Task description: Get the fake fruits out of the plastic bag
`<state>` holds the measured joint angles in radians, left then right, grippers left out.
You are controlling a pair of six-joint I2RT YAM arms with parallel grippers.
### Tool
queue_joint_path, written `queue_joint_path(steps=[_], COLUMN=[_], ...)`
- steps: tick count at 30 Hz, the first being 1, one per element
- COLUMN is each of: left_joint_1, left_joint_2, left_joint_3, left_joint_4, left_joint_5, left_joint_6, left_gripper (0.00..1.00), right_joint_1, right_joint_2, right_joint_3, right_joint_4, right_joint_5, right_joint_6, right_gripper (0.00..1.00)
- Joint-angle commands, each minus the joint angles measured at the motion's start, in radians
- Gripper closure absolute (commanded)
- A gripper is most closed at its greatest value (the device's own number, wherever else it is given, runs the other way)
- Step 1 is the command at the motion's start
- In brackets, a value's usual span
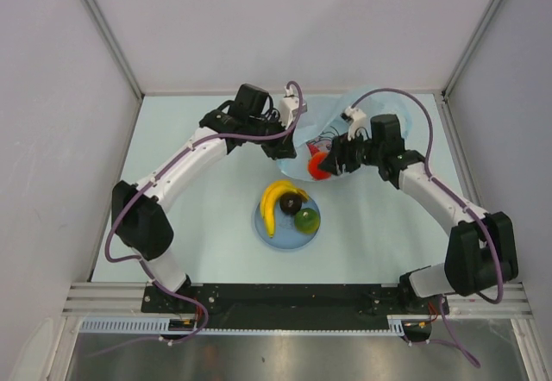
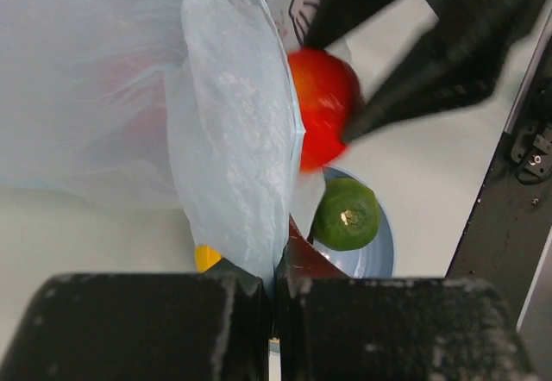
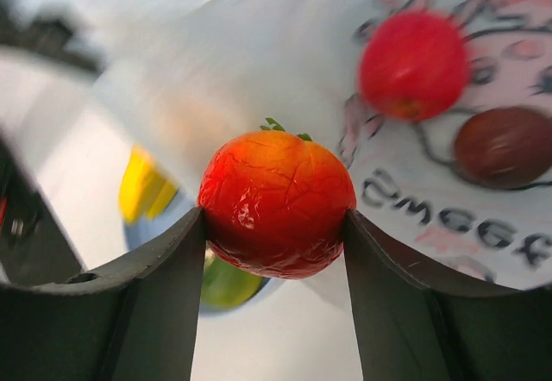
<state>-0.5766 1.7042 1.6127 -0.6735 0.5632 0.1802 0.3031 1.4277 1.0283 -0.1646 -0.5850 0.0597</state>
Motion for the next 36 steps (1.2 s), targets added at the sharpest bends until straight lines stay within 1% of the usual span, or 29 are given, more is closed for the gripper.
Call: queue_joint_path(steps=[1,4,8,11,12,15,23,32,36], left_joint_1=[-0.005,-0.005,-0.005,-0.005,-0.005,-0.005,-0.005,-0.005,-0.005], left_joint_2=[-0.018,-0.018,-0.017,-0.014,-0.015,-0.020,-0.046,-0.072,-0.078], left_joint_3=[0.036,0.032,0.029,0.026,0.024,0.019,-0.019,-0.042,-0.056], left_joint_4=[0.011,0.011,0.014,0.018,0.020,0.022,0.037,0.035,0.034], left_joint_5=[-0.040,-0.034,-0.026,-0.023,-0.022,-0.016,-0.002,-0.006,-0.005], left_joint_6=[-0.001,-0.001,-0.010,-0.015,-0.019,-0.024,-0.031,-0.027,-0.021], left_gripper=[1.00,1.00,1.00,1.00,1.00,1.00,1.00,1.00,1.00], right_joint_1=[0.092,0.171,0.318,0.388,0.430,0.485,0.545,0.564,0.565], right_joint_2=[-0.139,-0.211,-0.257,-0.257,-0.253,-0.221,-0.109,-0.003,0.037], right_joint_3=[-0.062,-0.085,-0.109,-0.131,-0.134,-0.139,-0.139,-0.146,-0.148], right_joint_4=[-0.139,-0.210,-0.254,-0.250,-0.245,-0.211,-0.050,0.088,0.117], right_joint_5=[-0.068,-0.050,-0.006,0.023,0.031,0.056,0.086,0.119,0.148], right_joint_6=[-0.201,-0.358,-0.490,-0.576,-0.595,-0.650,-0.707,-0.721,-0.761], right_gripper=[0.60,0.61,0.61,0.61,0.61,0.61,0.59,0.59,0.55])
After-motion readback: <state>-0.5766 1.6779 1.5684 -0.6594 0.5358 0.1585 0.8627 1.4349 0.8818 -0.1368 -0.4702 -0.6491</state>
